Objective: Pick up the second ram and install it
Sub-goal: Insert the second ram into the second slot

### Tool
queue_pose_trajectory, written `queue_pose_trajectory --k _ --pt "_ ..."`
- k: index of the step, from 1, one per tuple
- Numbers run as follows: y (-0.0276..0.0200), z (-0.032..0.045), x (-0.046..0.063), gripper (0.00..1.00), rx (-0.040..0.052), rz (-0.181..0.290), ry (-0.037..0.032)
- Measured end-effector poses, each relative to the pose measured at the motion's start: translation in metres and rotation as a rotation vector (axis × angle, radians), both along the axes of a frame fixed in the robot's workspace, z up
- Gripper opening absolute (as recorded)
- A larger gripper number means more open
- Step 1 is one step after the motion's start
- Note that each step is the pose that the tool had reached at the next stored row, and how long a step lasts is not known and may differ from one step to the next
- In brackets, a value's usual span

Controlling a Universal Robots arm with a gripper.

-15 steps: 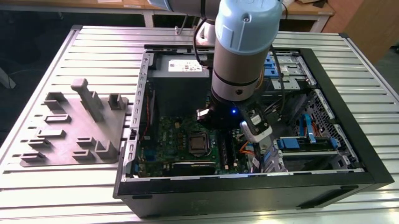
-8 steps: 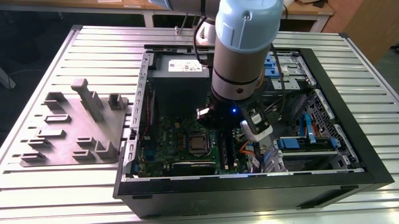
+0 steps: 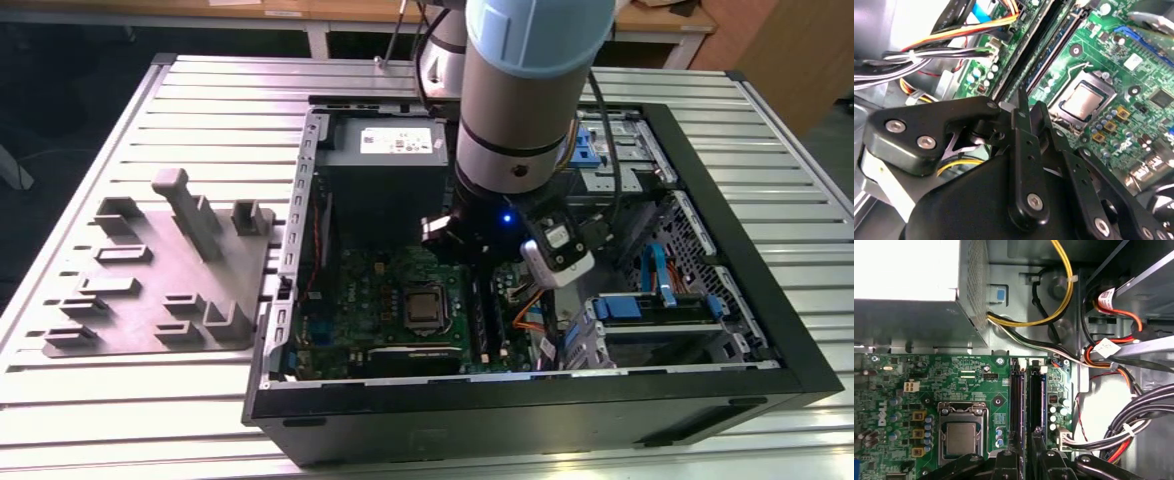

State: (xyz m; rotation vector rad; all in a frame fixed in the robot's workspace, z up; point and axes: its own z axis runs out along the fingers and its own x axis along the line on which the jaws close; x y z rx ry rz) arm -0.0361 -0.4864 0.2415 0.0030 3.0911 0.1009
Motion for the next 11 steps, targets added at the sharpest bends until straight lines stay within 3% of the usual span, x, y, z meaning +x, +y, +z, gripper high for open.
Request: queue_pose_trajectory --k 8,11 --pt "0.0 0.0001 0.0 0.25 0.0002 0.0 -0.0001" --pt "0.0 0.0002 0.0 0.17 0.0002 0.0 -0.0001"
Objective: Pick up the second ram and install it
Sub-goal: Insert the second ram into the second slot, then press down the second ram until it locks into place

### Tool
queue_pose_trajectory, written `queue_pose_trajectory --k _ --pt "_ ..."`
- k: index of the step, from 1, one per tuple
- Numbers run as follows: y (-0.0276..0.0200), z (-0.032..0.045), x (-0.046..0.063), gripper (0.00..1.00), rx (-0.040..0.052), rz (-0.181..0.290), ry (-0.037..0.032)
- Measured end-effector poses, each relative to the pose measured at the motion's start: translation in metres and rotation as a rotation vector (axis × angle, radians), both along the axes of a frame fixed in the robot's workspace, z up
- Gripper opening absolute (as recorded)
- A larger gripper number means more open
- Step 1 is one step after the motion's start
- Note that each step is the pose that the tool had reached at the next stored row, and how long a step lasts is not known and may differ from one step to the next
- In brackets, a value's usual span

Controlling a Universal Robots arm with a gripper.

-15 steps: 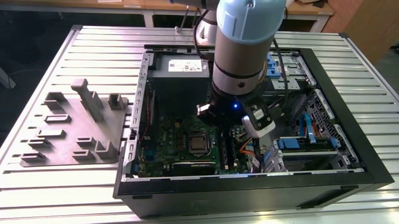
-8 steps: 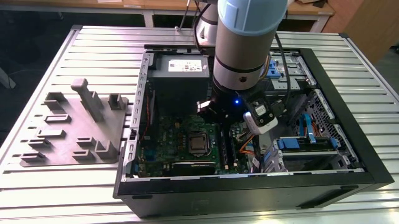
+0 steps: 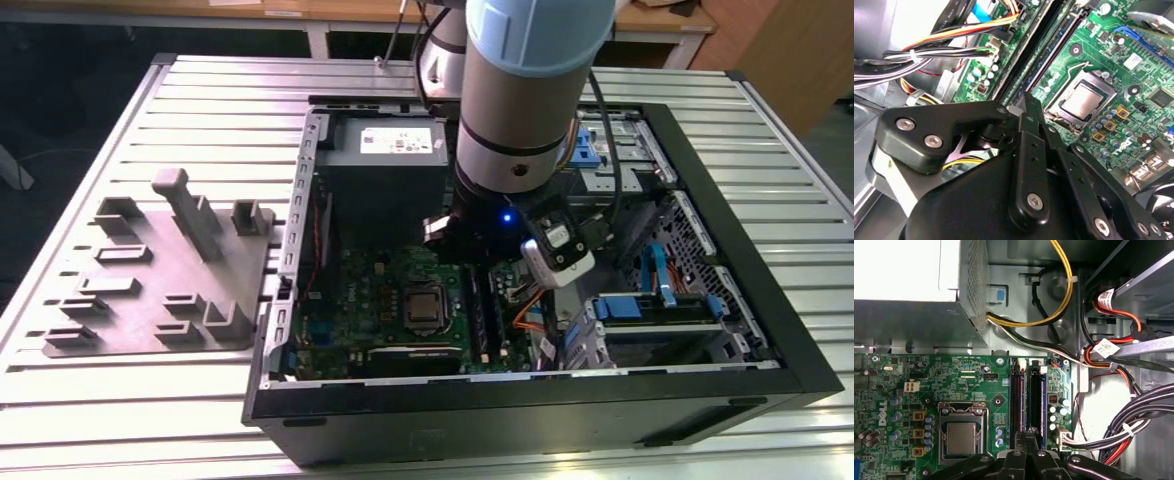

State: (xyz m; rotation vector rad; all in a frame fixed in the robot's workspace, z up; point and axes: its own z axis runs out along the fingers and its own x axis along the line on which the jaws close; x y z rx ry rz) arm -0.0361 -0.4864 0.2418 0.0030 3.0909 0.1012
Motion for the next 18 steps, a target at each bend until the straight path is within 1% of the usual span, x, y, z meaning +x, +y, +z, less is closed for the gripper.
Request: queue_pose_trajectory --k 1,2,16,18 --pt "0.0 0.0 0.0 0.11 0.0 0.0 0.0" --pt "0.0 0.0001 0.0 0.1 0.0 0.0 0.0" --pt "0.0 0.0013 0.0 0.1 0.0008 0.0 0.0001" --pt "0.0011 0.0013 0.0 0.1 0.0018 0.0 0.0001"
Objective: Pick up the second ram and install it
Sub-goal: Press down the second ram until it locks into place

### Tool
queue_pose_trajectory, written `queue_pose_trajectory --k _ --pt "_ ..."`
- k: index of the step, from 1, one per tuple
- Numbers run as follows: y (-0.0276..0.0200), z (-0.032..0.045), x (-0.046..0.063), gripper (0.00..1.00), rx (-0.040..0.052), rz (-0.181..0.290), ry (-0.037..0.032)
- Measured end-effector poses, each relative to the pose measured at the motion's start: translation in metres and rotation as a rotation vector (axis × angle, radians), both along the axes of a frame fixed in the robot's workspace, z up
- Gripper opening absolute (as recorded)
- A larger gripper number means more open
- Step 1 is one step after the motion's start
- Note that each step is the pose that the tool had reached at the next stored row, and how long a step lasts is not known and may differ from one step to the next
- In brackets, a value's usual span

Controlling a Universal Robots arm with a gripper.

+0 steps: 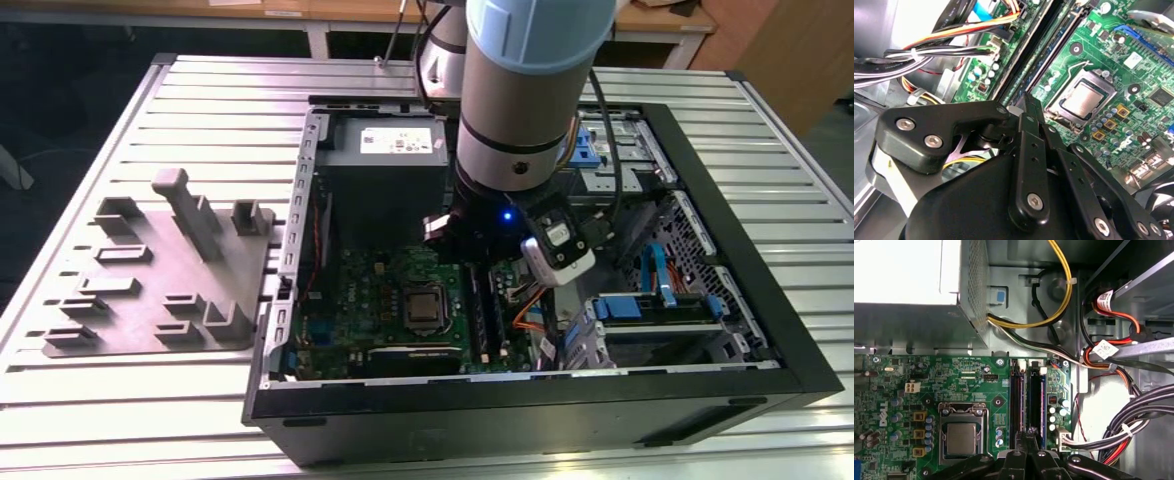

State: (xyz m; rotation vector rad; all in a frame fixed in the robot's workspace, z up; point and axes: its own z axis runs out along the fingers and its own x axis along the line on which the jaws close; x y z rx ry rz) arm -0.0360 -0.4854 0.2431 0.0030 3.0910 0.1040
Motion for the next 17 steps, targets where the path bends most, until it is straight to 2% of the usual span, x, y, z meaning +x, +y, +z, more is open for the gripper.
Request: queue_pose_trajectory --k 3,14,17 --pt "0.0031 -0.0005 0.0 0.1 0.0018 0.0 -0.0002" --pt "0.0237 -0.0017 0.0 0.1 0.0056 0.0 -0.0001" --pt "0.0274 -0.0033 0.0 0.1 0.0062 0.0 -0.0001"
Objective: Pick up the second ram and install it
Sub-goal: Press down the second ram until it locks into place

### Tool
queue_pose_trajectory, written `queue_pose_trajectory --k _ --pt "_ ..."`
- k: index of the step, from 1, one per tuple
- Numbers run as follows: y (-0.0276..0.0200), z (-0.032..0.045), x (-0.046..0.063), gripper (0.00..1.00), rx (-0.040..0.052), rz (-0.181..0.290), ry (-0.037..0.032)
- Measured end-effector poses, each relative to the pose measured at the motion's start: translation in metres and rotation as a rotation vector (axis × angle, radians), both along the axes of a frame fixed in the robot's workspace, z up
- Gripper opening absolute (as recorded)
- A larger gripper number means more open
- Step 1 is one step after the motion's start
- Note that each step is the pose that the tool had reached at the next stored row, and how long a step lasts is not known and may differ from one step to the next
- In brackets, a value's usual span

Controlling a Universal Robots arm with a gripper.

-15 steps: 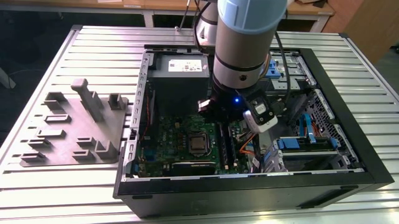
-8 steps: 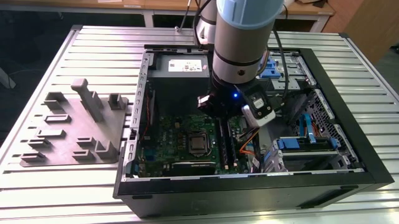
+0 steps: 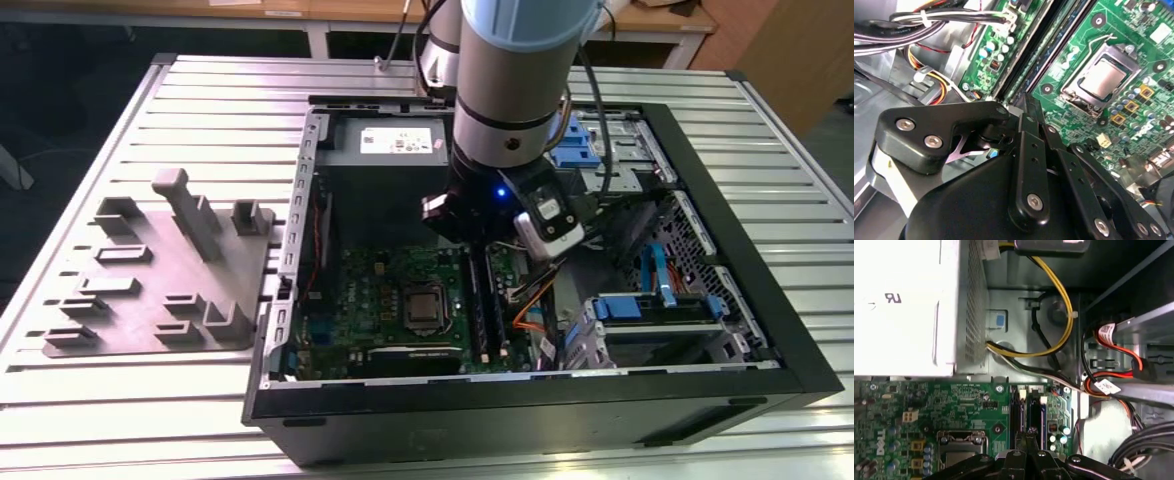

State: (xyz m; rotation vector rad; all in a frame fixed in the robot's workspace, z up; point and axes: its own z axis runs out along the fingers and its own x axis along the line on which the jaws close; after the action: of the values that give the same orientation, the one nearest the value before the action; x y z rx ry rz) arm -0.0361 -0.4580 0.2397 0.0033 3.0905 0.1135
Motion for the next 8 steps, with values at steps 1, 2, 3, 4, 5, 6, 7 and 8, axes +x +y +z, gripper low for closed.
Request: queue_pose_trajectory --k 1,2,3,4,5,6,7,8 --pt "0.0009 -0.0018 0.0 0.1 0.0001 0.0 0.0" --pt "0.0021 -0.0033 0.0 0.1 -0.0001 0.0 0.0" --pt "0.0034 -0.0043 0.0 0.1 -0.0003 0.0 0.0001" --pt "0.0052 -0.0051 0.0 0.1 -0.0001 0.0 0.0001" --pt "0.0069 -0.0056 0.0 0.1 -0.0001 0.0 0.0" --pt "0.0082 -0.0062 0.0 0.1 0.0 0.0 0.0" --pt "0.0091 -0.0074 0.0 0.1 0.0 0.0 0.0" --pt "0.0099 -0.0091 0.0 0.1 0.0001 0.0 -0.0001"
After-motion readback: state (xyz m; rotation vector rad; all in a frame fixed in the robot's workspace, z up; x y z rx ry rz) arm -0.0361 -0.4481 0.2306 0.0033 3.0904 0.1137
